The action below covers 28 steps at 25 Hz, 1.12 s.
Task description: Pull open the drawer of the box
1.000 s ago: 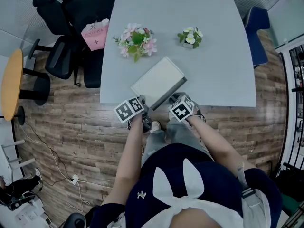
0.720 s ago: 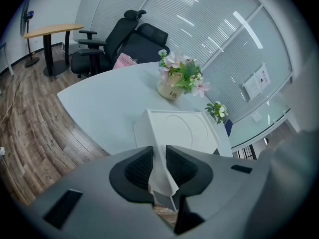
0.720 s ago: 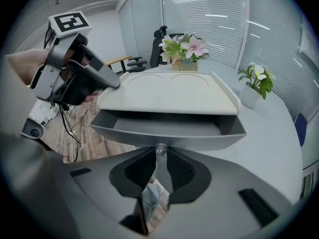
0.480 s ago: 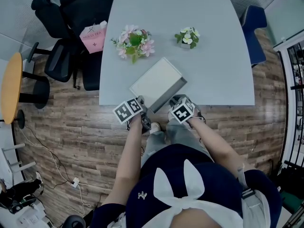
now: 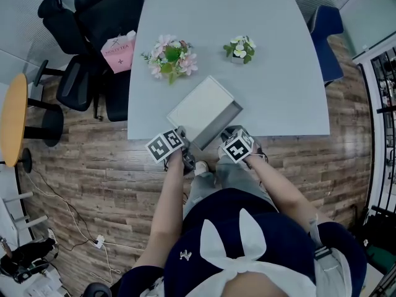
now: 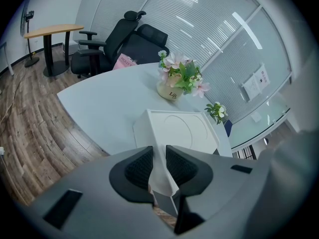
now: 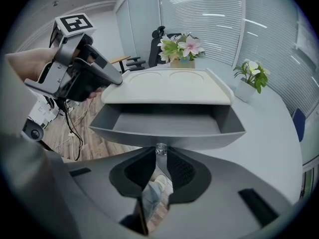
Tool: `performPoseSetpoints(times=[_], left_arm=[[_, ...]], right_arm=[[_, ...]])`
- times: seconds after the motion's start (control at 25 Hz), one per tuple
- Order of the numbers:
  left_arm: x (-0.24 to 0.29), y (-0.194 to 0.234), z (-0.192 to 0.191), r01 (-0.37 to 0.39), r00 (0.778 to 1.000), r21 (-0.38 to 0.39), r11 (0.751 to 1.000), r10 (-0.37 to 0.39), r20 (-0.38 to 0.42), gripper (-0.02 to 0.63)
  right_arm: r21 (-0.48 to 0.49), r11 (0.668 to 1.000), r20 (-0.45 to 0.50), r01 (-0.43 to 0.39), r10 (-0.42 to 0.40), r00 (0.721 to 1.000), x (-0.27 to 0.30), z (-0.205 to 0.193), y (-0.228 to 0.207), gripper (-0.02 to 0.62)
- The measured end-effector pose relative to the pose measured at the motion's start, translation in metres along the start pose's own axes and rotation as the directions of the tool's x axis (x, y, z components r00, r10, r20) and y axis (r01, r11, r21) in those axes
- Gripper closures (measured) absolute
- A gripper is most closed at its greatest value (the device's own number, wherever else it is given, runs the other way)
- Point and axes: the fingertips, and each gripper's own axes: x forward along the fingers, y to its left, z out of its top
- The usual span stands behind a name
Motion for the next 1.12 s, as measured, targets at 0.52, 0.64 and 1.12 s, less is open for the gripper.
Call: performPoseSetpoints(times=[0.52, 0.64, 1.12], left_arm=[[-0.001, 0.0, 0.001, -0.001, 1.0, 0.002, 1.0, 0.001, 0.008, 0.515], [0.0, 0.0, 0.0, 0.001, 1.0, 0.002, 1.0, -0.001, 0.008, 0.515], [-0.001, 0.001, 0.0, 0.008, 1.0, -0.007, 1.0, -0.008, 0.009, 0.514]], right_arm=[[0.022, 1.0, 0.007, 0.01, -0.01, 1.0, -0.006, -0.012, 0.0, 0.517], [0.022, 1.0, 0.003, 0.01, -0.01, 1.0, -0.007, -0.015, 0.0, 0.517], [0.037, 0.999, -0.006, 0.02, -0.02, 1.0, -0.012, -0.029, 0.001, 0.517]])
